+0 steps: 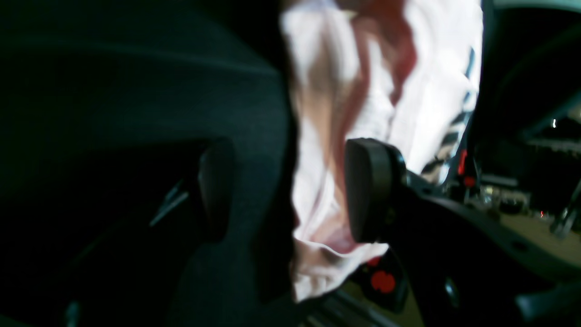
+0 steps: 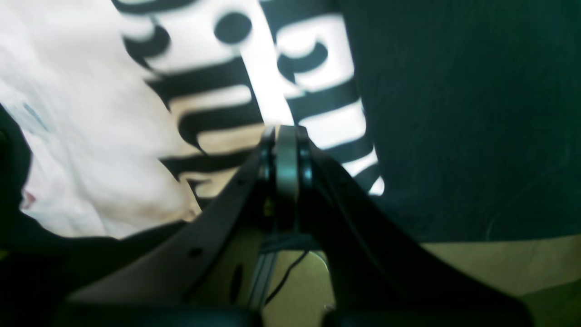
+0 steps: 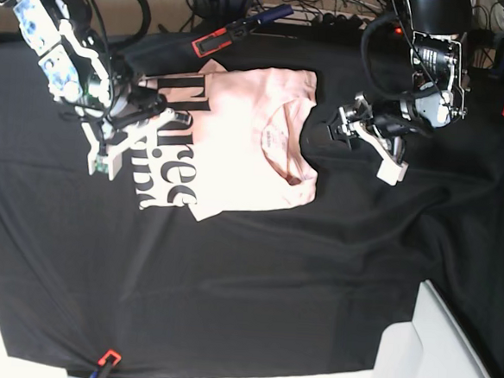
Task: Fold the T-shirt properly
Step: 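Move the left gripper onto the shirt and pinch the pink fabric, then drag the pinched fabric with the left gripper across the shirt, rotating it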
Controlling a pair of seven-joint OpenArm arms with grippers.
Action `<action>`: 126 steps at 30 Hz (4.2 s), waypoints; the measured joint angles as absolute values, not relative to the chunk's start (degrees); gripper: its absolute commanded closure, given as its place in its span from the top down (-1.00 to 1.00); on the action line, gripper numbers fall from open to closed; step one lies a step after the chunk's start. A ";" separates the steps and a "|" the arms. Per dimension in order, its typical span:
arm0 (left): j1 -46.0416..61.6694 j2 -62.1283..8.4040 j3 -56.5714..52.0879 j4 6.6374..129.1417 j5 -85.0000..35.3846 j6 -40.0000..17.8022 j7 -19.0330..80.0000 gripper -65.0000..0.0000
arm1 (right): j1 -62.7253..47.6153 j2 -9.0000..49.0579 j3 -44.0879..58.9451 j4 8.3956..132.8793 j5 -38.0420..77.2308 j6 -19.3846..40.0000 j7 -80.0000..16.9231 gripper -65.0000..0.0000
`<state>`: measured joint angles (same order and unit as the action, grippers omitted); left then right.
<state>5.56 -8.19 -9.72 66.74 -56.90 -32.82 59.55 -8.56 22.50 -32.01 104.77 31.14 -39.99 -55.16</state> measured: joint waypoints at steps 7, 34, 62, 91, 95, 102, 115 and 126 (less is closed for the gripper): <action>4.23 -6.11 -3.42 65.06 -53.78 -33.08 54.96 0.18 | -8.19 22.55 -31.99 104.84 31.07 -39.99 -54.92 -0.99; -1.54 0.51 2.90 57.84 -49.50 -33.45 53.30 0.17 | -8.25 22.70 -31.99 104.84 31.09 -39.97 -54.92 -0.99; -8.38 3.44 3.11 47.92 -49.41 -33.69 52.88 -1.00 | -8.12 22.70 -31.99 104.84 31.09 -39.97 -54.92 -0.99; -42.74 -5.04 46.39 35.27 -47.57 -20.49 53.98 -1.00 | -7.97 25.47 -31.83 104.79 31.29 -39.97 -51.62 -0.99; -45.93 -2.48 56.60 28.16 -47.40 -19.88 48.58 -1.00 | -7.94 25.50 -31.86 104.77 31.29 -39.97 -51.70 -0.99; -50.26 5.48 71.02 17.69 -47.62 -19.51 39.66 -1.00 | -7.99 25.50 -31.83 104.75 31.29 -39.99 -51.66 -0.99; -52.16 8.54 85.17 13.65 -47.81 -19.90 24.86 -1.00 | -7.92 25.47 -31.83 104.75 31.29 -39.97 -51.68 -0.99; -52.40 8.58 85.12 13.37 -47.81 -19.90 20.05 -1.00 | 1.30 24.86 -31.75 91.90 32.91 -38.04 -41.74 -0.94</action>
